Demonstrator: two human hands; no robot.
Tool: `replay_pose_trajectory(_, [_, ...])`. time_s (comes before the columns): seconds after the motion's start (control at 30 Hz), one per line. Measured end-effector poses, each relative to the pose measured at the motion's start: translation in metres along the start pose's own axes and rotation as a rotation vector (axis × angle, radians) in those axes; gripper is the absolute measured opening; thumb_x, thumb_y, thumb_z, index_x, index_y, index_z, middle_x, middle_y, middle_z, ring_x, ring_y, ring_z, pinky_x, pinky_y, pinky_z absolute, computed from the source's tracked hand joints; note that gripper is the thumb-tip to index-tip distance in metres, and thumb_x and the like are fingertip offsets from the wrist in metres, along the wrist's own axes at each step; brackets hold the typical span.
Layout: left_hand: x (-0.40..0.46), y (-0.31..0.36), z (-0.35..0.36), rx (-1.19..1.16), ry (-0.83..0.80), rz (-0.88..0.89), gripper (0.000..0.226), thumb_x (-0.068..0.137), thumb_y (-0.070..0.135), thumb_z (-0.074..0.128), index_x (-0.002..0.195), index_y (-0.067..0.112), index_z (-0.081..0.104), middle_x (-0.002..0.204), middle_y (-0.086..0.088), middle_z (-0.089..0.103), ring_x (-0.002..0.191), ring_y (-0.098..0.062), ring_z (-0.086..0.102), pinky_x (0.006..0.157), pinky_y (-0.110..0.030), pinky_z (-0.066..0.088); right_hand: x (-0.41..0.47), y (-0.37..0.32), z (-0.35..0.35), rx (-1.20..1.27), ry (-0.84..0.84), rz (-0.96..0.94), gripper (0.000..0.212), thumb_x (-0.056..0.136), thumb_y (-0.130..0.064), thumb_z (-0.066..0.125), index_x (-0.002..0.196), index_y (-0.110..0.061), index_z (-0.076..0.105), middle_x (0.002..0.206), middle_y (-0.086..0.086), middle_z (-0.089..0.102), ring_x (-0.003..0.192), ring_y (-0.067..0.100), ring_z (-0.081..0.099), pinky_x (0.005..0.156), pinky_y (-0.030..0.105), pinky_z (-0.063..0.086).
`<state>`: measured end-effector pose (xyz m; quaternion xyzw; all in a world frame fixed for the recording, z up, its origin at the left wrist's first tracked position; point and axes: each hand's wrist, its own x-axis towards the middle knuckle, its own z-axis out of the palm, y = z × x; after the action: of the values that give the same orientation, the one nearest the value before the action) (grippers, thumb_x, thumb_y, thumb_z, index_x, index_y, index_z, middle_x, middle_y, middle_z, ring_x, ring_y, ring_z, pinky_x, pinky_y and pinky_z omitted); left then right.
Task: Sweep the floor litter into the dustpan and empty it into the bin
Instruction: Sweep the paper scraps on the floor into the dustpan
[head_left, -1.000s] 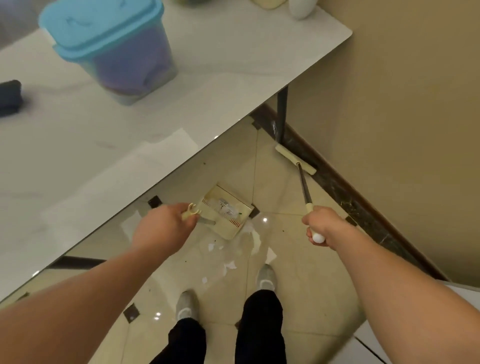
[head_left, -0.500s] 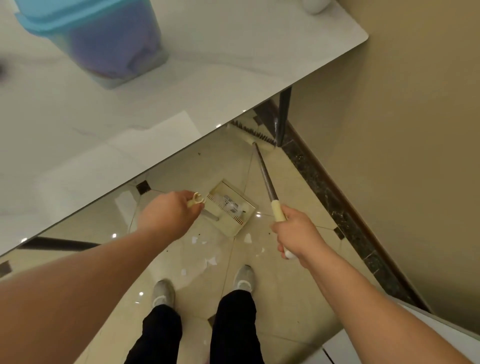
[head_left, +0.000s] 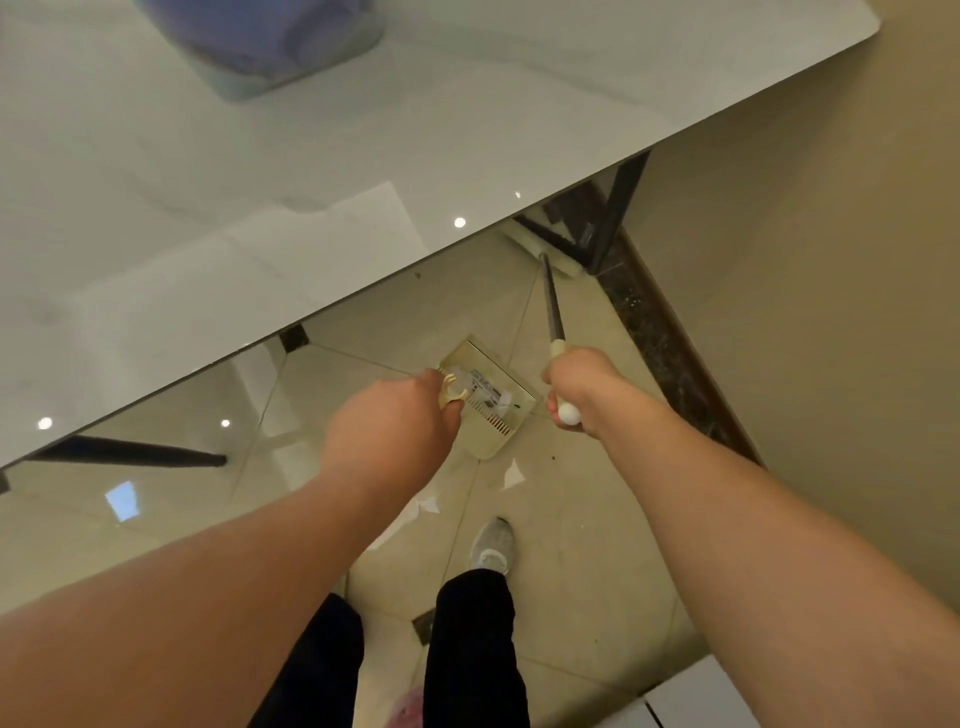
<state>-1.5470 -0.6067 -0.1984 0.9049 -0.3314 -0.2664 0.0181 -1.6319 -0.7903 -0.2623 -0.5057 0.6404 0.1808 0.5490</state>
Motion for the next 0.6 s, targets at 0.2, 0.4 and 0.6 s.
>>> replay_pose_trajectory(0.2, [0.006,-0.013,-0.009,-0.029,-0.001,0.004,0.033,0.099,0.052,0.045,0.113,0.028,0.063,0.077,0.002,0.066,0.071,-0.025,0.063,0.062,-0.034,0.057,-0.092,0.031,-0.061,0.157,-0.135,-0.070,0.033,0.098,-0.008,0.056,0.118,-0.034,0.057,0.069,0.008,0.051,0.044,0.011,0.045,0.040,0.020,0.038])
replay_pose_trajectory(0.4, [0.015,-0.013,-0.026,-0.053,0.035,0.025,0.030,0.098,0.055,0.049,0.104,0.031,0.066,0.070,0.007,0.063,0.066,-0.019,0.061,0.060,-0.033,0.056,-0.095,0.032,-0.051,-0.015,-0.056,-0.212,0.036,0.098,-0.013,0.057,0.119,-0.043,0.054,0.078,0.010,0.054,0.055,0.019,0.050,0.045,0.026,0.044])
replay_pose_trajectory(0.6, [0.025,-0.005,-0.022,0.042,0.031,0.062,0.030,0.097,0.056,0.048,0.110,0.036,0.067,0.070,0.009,0.063,0.072,-0.020,0.061,0.063,-0.034,0.056,0.046,-0.026,-0.037,-0.528,0.048,-0.282,0.060,0.087,-0.001,0.064,0.139,-0.024,0.046,0.102,0.014,0.061,0.087,0.035,0.065,0.069,0.047,0.062])
